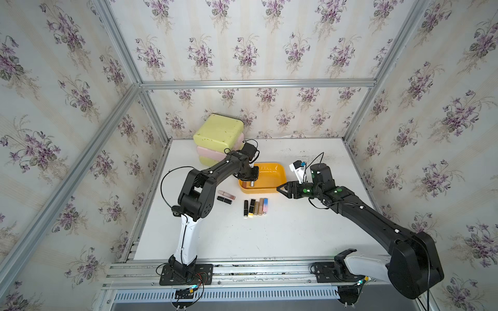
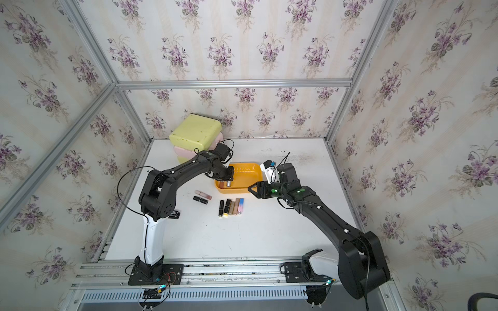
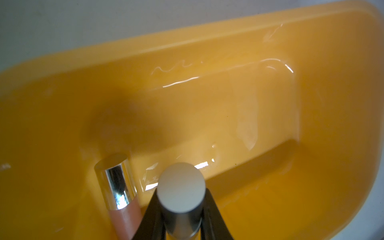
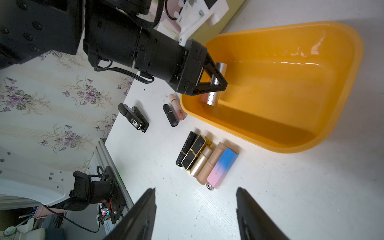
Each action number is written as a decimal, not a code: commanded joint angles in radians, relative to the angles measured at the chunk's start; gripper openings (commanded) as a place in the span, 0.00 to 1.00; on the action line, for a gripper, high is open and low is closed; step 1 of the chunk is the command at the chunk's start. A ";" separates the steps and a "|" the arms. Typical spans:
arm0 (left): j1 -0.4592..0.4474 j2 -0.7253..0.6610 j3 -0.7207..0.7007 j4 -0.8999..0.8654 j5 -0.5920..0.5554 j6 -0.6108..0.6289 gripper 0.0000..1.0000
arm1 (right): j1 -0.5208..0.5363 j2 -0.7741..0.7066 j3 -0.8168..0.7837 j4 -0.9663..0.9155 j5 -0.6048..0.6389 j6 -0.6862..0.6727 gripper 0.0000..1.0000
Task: Put the lipstick into the storage box
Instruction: Place the lipstick in the storage box.
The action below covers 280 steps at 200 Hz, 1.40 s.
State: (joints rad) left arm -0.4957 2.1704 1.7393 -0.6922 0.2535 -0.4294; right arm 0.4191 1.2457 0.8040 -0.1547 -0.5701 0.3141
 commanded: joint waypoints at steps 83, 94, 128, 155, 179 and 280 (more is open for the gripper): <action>0.005 0.009 0.024 -0.019 -0.007 0.011 0.32 | 0.002 -0.029 0.025 -0.044 0.031 0.001 0.65; 0.005 -0.002 0.025 -0.018 -0.008 0.011 0.34 | 0.003 -0.036 0.029 -0.055 0.035 0.005 0.64; 0.004 -0.063 0.019 -0.005 0.008 0.011 0.37 | 0.003 -0.055 0.035 -0.081 0.055 0.030 0.64; 0.002 -0.202 -0.052 0.062 0.040 0.012 0.44 | 0.011 -0.050 0.043 -0.112 0.087 0.059 0.64; 0.004 -0.365 -0.166 0.133 0.059 0.024 0.58 | 0.056 -0.012 0.051 -0.145 0.151 0.076 0.63; 0.067 -0.972 -0.703 0.166 0.047 0.029 1.00 | 0.373 0.292 0.148 -0.246 0.484 0.172 0.60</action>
State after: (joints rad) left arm -0.4332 1.2755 1.1278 -0.5541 0.2939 -0.3996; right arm 0.7753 1.5013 0.9401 -0.3805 -0.1802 0.4461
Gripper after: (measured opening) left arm 0.999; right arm 0.608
